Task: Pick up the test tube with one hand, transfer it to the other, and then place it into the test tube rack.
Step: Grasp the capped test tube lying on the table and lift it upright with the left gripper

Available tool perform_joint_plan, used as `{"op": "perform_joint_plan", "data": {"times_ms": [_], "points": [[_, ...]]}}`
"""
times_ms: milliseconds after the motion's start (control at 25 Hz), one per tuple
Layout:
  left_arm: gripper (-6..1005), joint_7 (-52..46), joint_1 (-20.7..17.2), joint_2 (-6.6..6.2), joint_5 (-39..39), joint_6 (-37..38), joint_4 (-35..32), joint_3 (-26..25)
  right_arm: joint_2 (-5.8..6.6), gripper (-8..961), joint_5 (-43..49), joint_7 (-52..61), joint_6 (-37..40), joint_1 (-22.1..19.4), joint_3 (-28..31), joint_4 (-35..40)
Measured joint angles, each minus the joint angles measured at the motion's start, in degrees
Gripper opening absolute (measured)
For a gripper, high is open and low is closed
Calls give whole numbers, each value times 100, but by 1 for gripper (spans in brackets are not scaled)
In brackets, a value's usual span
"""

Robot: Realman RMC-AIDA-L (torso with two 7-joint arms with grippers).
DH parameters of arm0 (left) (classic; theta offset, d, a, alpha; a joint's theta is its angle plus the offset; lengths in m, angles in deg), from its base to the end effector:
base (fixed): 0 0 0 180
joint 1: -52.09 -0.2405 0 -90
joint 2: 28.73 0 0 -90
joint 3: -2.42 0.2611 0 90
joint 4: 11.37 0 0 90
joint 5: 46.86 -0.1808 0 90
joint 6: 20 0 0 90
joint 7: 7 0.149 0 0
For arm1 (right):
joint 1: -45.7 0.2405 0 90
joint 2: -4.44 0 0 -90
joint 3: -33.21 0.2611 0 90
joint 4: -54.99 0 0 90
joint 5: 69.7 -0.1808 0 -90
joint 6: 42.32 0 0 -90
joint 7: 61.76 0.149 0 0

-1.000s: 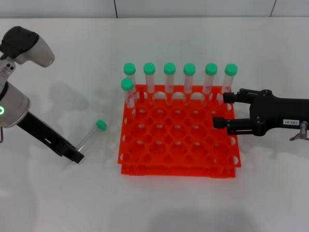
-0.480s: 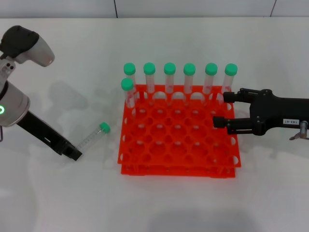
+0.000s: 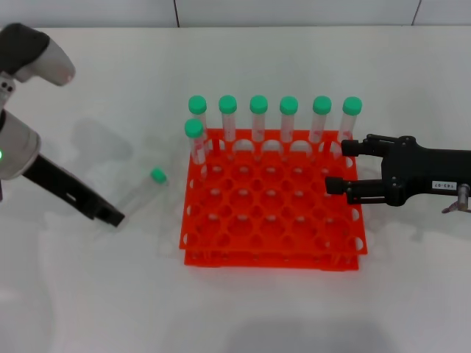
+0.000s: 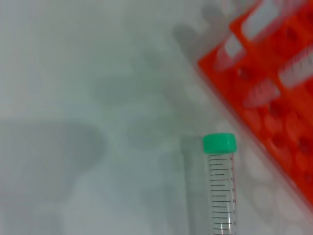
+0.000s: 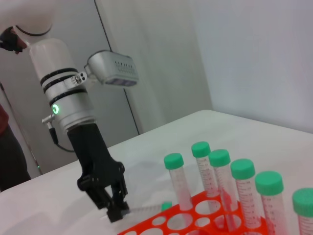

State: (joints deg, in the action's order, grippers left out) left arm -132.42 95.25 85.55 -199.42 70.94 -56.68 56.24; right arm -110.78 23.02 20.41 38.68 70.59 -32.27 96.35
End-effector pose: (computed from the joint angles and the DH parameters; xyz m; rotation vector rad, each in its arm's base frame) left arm -0.2625 0.3391 0.0106 -2.6971 -1.2061 0.4913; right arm 0.2376 0.3075 -0.0103 -2.7452 0.5817 0.7157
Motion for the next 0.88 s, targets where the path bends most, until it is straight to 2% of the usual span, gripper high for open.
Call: {"op": "perform_joint_plan", "data": {"times_ms": [120,240,400,520,720,880], "points": [[189,26,-51,-22,136,1,-196,-289,0,856,0,0,-6,-8,0,0],[188,134,-193,-47,370,-2,-494,-798,2,856,-43,0,-7,-10,0,7],[188,366,-517,-116,1147,-18,-936,-1505,11,856,-113,-2,0,-11,10,7],[188,537,-725,-177,1864,-137,-1061,-1843,23,856,-132,-3,25,-11,64,9],[189,1039,-1030,-236,3051,-490,-1067,-2045,27,856,-137,-5,52,-8,136,29],[189,1472,-1159,-210,3793,-804,-994,-2097,37,856,-145,3,56,-14,161,136]]}}
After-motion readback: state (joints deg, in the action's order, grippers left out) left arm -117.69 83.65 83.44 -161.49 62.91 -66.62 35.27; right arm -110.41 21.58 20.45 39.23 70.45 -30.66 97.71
